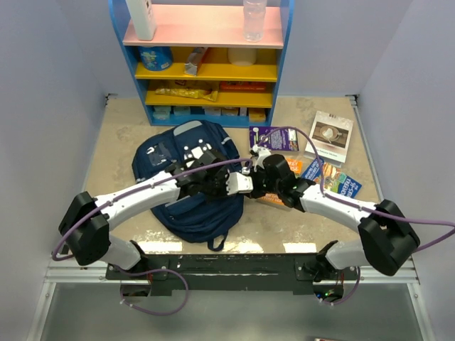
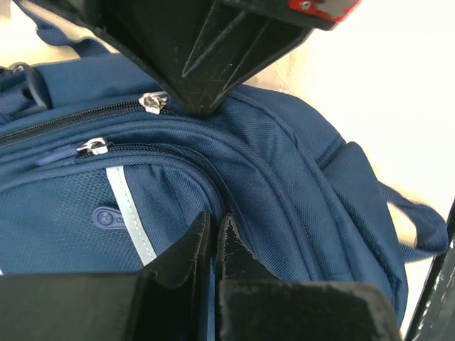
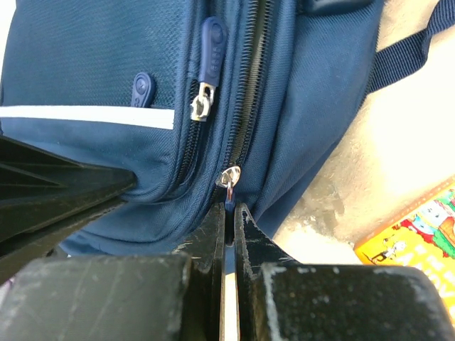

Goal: Pack the student bag
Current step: Zip the student bag at the center of the board.

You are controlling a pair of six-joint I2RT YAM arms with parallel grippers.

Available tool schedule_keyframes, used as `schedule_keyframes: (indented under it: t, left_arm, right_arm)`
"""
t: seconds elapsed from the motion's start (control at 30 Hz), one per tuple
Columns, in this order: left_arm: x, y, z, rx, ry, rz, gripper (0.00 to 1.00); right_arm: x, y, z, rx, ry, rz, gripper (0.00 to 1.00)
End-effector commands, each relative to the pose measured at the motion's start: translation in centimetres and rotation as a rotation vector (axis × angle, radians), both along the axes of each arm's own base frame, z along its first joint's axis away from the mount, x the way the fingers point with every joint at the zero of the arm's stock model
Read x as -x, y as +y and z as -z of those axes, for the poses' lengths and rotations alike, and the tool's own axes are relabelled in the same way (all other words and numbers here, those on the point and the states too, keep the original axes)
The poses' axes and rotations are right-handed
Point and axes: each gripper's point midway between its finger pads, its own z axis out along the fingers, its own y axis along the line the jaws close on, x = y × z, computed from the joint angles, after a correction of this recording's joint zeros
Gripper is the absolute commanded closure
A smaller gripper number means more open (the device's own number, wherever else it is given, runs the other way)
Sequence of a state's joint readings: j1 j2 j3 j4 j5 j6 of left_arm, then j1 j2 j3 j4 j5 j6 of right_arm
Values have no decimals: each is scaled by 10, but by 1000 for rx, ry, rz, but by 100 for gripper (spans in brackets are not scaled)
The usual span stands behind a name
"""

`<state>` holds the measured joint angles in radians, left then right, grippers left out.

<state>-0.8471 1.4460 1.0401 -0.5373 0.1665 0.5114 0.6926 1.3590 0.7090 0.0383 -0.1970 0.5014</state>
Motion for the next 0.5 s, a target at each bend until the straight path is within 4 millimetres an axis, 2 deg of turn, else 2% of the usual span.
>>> schedule_keyframes:
  t: [0.0, 0.03, 0.07, 0.1, 0.13, 0.17, 0.27, 0.33, 0.47]
  left_arm:
    - [9, -24, -43, 57, -75, 273, 100]
    - [26, -32, -51, 88, -43, 389, 100]
    - [31, -43, -67, 95, -101, 523, 100]
    - [49, -36, -64, 61, -39, 595, 100]
    - [52, -40, -75, 51, -56, 644, 100]
    - [69, -31, -64, -15, -16, 744, 100]
    - [92, -15, -47, -114, 7, 904, 100]
    - [104, 5, -28, -182, 45, 952, 100]
    - [116, 23, -19, -217, 16, 1015, 100]
  right_arm:
    - [9, 0, -19, -34, -42, -39, 100]
    - [9, -2, -19, -27, -46, -35, 100]
    - [9, -4, -20, -20, -54, -36, 100]
    - [9, -5, -22, -17, -64, -35, 100]
    - [9, -8, -22, -5, -65, -31, 100]
    - [10, -11, -21, 9, -63, -31, 100]
    - [9, -14, -25, 11, -77, -20, 100]
    - [9, -13, -22, 22, -72, -26, 100]
    - [4, -12, -23, 36, -72, -23, 100]
